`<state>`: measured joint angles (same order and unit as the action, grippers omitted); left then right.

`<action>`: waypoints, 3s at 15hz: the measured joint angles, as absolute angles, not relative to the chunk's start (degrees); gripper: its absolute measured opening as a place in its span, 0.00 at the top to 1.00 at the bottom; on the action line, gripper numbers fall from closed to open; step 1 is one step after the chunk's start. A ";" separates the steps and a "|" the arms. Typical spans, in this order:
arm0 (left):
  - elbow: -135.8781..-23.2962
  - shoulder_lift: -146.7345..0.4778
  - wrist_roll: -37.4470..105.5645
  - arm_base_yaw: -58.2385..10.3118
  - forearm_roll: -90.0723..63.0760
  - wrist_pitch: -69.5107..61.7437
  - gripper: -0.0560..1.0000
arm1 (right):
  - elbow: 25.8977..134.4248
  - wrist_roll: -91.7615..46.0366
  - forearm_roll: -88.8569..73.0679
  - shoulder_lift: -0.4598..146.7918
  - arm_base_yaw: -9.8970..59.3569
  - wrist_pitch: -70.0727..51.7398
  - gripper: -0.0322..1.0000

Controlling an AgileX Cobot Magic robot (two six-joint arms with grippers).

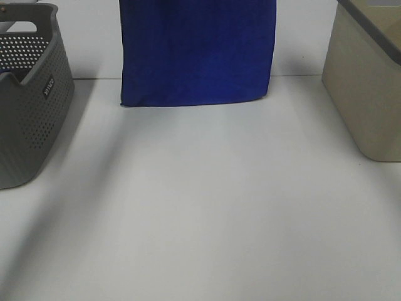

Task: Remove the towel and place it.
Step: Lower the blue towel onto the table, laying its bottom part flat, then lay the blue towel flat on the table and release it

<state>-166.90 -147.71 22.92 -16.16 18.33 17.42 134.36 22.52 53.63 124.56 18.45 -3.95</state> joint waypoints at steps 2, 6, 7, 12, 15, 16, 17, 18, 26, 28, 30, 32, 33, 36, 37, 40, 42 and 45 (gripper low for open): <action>-167.48 -147.99 22.69 -16.10 19.19 17.48 0.95 | 134.36 22.52 53.69 124.90 18.11 -3.95 0.95; -167.48 -147.99 22.52 -16.04 19.31 16.84 0.95 | 134.47 22.57 51.45 124.90 18.11 -5.21 0.95; -167.48 -147.99 22.23 -16.04 19.42 16.39 0.95 | 134.47 22.57 50.94 124.90 18.11 -5.50 0.95; -167.48 -146.56 17.48 -16.16 20.45 10.20 0.95 | 134.47 22.63 41.54 123.36 18.11 -11.92 0.95; -167.53 -144.27 12.09 -17.53 20.51 -1.38 0.95 | 134.47 20.57 31.57 121.12 18.28 -20.34 0.95; -167.53 -143.07 11.23 -18.33 20.40 -6.88 0.95 | 134.47 17.82 27.27 120.32 18.28 -23.89 0.95; -167.53 -141.75 10.94 -19.19 19.94 -11.97 0.95 | 134.47 14.21 21.89 119.40 18.28 -27.73 0.95; -167.53 -140.37 10.71 -19.94 19.08 -17.19 0.95 | 134.47 9.63 16.62 118.43 18.28 -31.28 0.95; -167.59 -124.45 13.64 -22.98 2.23 -65.03 0.95 | 134.53 -4.41 -1.66 107.60 18.28 -62.40 0.95; -167.59 -122.84 11.34 -22.98 0.29 -69.33 0.95 | 134.53 -4.70 -5.21 105.31 18.28 -68.12 0.95; -167.59 -122.33 8.59 -22.98 -1.55 -69.61 0.95 | 134.53 -4.98 -7.62 104.45 18.28 -69.73 0.95; -167.59 -122.27 7.73 -22.98 -3.95 -69.67 0.95 | 133.67 -5.04 -9.00 103.88 18.28 -69.79 0.95; -167.19 -121.93 7.56 -23.03 -5.61 -69.73 0.95 | 131.78 -5.04 -9.85 102.96 18.28 -69.84 0.95; -158.54 -118.26 6.59 -24.01 -7.39 -69.73 0.95 | 122.04 -5.04 -10.26 97.40 18.28 -69.90 0.95; -153.61 -115.79 6.42 -24.92 -7.56 -69.73 0.95 | 118.89 -5.04 -10.26 95.57 18.28 -69.90 0.95; -130.63 -105.20 6.19 -29.79 -7.10 -69.73 0.95 | 107.37 -5.04 -10.31 88.69 18.28 -69.90 0.95; -123.13 -101.01 5.84 -31.40 -6.99 -69.79 0.95 | 103.36 -5.10 -10.31 86.17 18.28 -69.90 0.95; -110.12 -92.07 3.44 -32.31 -6.42 -69.84 0.95 | 95.45 -5.10 -12.43 81.25 18.28 -69.90 0.95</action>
<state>-110.12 -92.07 3.44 -32.31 -6.42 -69.84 95.45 -5.10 -12.43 81.25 18.28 -69.90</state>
